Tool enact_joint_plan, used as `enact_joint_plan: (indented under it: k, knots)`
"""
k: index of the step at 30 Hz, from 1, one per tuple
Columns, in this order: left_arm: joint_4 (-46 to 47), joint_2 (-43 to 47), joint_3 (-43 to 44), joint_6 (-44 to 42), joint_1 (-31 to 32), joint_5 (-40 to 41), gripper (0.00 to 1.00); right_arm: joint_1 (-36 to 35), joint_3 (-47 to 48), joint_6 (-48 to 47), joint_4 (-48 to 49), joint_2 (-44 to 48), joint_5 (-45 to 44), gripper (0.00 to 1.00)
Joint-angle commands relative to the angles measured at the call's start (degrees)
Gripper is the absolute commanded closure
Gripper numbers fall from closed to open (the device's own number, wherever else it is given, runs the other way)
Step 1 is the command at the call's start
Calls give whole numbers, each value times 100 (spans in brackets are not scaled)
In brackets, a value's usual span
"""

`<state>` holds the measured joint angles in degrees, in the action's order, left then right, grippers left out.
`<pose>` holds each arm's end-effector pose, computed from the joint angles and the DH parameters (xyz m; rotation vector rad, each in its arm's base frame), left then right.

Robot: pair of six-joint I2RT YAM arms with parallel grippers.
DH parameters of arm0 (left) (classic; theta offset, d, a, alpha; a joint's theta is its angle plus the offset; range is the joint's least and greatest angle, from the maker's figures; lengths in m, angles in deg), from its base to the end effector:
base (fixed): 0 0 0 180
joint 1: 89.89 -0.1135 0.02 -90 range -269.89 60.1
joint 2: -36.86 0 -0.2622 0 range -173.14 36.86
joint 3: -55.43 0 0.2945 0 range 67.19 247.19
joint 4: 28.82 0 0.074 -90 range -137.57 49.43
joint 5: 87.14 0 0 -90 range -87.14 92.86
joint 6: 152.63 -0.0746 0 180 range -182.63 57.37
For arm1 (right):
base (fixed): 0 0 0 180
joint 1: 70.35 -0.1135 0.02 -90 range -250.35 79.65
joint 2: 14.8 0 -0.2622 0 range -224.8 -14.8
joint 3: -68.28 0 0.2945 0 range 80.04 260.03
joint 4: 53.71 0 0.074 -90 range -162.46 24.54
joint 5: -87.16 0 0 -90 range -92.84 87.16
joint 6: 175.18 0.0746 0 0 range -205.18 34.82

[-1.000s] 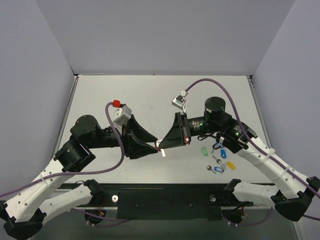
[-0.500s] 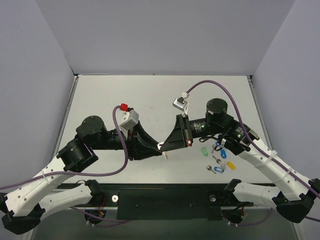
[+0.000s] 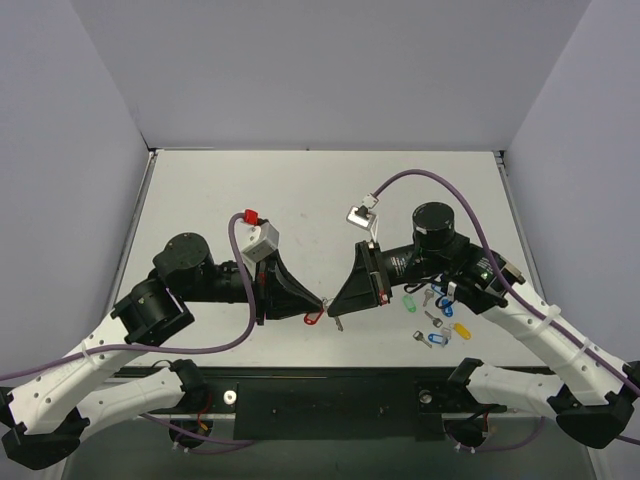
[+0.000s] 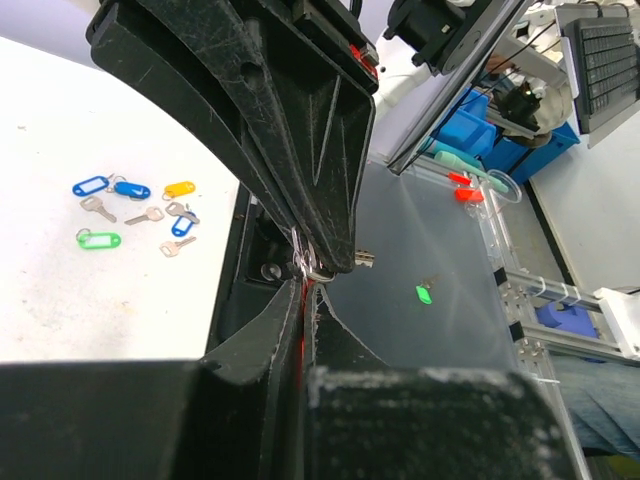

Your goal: Remove the keys from the keyring

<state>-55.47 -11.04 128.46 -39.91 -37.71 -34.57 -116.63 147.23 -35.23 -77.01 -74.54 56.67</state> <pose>0.1138 -0.2206 0.4296 0.9912 1.5270 -1.4886 0.1454 0.2450 0.4289 -0.9259 1.8825 1.9904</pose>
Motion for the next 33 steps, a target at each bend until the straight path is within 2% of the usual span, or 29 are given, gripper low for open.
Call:
enact_joint_plan:
  k: [1,7,14,21,33]
  knots:
    - [610,88,280,241,-6,96,93,-170,144,-460,-401,68,70,100]
    - [672,0,271,566,-6,87,100,-267,188,-697,-409,138,-114,100]
    - [778,-158,183,1260,-6,78,100,-276,215,-979,-409,262,-387,100]
    - [67,-272,376,1384,-6,552,100,-285,399,-1163,-769,262,-571,100]
    - [-830,-554,719,1253,-6,359,100,-276,794,-1673,-1577,174,-800,100]
